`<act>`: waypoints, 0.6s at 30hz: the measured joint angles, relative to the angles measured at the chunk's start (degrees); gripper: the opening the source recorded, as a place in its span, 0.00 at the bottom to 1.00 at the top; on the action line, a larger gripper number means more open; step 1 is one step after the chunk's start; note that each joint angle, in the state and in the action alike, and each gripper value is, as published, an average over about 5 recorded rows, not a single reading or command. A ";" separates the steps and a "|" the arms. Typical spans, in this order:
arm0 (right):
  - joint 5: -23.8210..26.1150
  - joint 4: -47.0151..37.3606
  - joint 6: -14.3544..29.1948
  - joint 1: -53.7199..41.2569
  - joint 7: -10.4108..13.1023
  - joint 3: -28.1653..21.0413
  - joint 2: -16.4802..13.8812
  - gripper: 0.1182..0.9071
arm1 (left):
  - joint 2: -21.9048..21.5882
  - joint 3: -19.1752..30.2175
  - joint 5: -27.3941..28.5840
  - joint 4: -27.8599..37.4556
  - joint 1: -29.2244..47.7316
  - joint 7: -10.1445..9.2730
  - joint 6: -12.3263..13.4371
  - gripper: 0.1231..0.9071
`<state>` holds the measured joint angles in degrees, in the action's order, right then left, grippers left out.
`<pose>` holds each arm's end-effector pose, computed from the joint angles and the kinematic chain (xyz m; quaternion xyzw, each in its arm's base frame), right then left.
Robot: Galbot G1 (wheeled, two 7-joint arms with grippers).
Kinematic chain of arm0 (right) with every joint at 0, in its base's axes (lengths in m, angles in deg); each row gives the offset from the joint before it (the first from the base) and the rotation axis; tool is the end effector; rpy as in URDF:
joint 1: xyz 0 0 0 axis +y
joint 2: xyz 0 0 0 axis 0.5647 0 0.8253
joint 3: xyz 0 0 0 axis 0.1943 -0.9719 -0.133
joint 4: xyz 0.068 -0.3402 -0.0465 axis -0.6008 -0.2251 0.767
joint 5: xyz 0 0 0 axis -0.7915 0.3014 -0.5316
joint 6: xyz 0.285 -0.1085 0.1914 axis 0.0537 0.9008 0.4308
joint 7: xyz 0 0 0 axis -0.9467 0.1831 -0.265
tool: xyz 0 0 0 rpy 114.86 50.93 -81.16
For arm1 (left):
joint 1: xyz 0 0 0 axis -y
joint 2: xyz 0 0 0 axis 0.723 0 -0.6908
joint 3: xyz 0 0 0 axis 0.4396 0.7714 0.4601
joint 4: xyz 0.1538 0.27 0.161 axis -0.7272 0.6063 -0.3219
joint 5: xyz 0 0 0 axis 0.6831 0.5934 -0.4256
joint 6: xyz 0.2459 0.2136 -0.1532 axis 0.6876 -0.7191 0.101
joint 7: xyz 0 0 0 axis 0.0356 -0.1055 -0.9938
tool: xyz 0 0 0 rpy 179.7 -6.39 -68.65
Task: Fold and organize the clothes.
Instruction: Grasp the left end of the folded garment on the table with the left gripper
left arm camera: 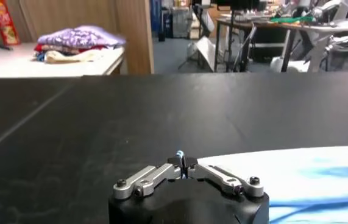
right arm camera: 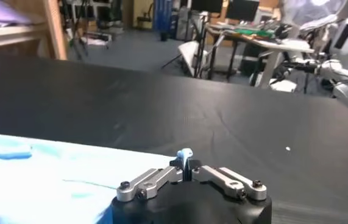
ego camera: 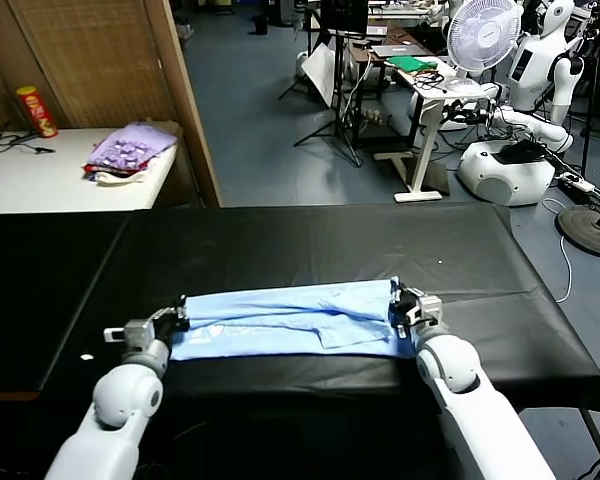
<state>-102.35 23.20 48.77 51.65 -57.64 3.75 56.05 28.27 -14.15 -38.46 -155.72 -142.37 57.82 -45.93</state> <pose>0.3737 -0.0414 -0.3254 0.0602 -0.9797 0.0541 0.1836 0.3229 0.0888 -0.3106 0.0210 -0.9821 -0.0073 0.1871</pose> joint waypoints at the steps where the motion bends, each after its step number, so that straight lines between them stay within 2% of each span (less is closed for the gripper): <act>1: -0.19 0.28 0.01 0.26 -0.37 0.15 -0.14 0.15 | 0.15 0.05 0.08 0.22 0.44 0.05 0.04 0.01; 5: -1.29 2.38 -0.36 1.88 -1.23 1.10 -1.25 0.41 | 0.09 -0.05 -0.10 0.35 1.38 0.26 0.17 0.08; 11: -2.86 7.10 -1.32 5.01 -1.13 2.93 -2.98 0.78 | -1.14 -1.11 -1.36 -1.15 0.65 0.20 -0.04 0.48; 13: -3.27 8.71 -1.54 6.02 -1.07 3.46 -3.32 0.84 | -1.28 -1.72 -2.09 -1.93 0.01 -0.04 -0.21 0.63; 15: -3.57 10.19 -1.65 6.90 -1.04 3.83 -3.52 0.85 | -1.08 -2.45 -3.75 -2.84 -0.89 -0.90 -1.01 0.75; 18: -3.79 11.94 -1.71 7.69 -1.04 4.00 -3.60 0.86 | -0.31 -3.71 -6.75 -4.43 -2.64 -2.44 -2.44 0.84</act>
<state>-106.14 35.13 47.06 59.34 -58.68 7.75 52.45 27.96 -17.86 -45.21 -160.14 -145.02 55.38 -48.37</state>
